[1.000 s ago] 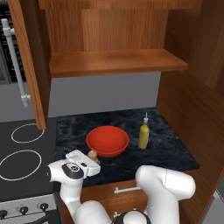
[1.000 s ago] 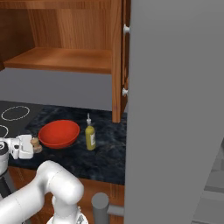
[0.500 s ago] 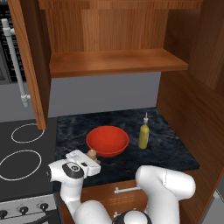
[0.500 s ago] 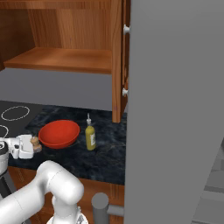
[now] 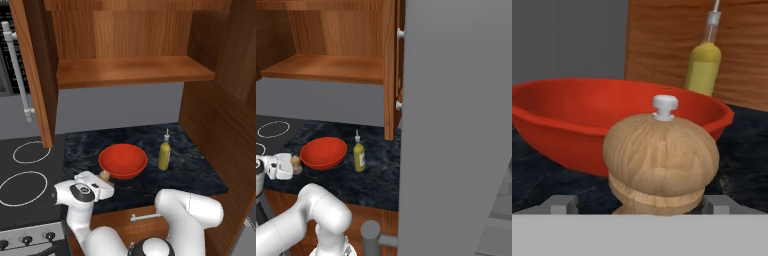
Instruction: Retrieve the bottle and the shaker from the cabinet and place them next to the mixing bowl on the counter. Then add garlic from the fridge to the mixing bowl.
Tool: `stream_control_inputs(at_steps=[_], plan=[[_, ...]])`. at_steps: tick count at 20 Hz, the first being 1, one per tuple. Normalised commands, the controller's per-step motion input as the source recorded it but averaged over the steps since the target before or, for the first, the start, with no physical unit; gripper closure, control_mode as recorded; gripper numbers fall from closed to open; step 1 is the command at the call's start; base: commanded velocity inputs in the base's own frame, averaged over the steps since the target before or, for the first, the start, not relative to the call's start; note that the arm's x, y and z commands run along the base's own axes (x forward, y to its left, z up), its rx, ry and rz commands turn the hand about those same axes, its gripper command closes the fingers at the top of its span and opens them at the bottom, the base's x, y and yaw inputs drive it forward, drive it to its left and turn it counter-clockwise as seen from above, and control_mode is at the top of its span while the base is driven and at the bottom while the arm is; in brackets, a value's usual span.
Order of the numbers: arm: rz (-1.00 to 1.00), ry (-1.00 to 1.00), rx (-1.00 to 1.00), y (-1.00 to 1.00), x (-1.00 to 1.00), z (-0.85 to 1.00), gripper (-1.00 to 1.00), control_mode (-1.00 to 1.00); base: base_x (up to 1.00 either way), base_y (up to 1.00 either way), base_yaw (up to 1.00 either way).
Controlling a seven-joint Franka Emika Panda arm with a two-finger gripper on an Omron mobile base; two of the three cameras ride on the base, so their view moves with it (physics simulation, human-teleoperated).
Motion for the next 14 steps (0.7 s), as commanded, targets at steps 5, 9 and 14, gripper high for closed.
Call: stream_control_inputs(at_steps=[5, 9, 14], plan=[[0.00, 0.04, 0.00, 0.52, -0.06, 0.09, -1.00, -1.00, 0.00, 0.00, 0.00], [0.00, 0.00, 0.00, 0.30, -0.32, 0.01, -1.00, -1.00, 0.00, 0.00, 0.00], [0.00, 0.00, 0.00, 0.08, -0.42, 0.01, -1.00, -1.00, 0.00, 0.00, 0.00]])
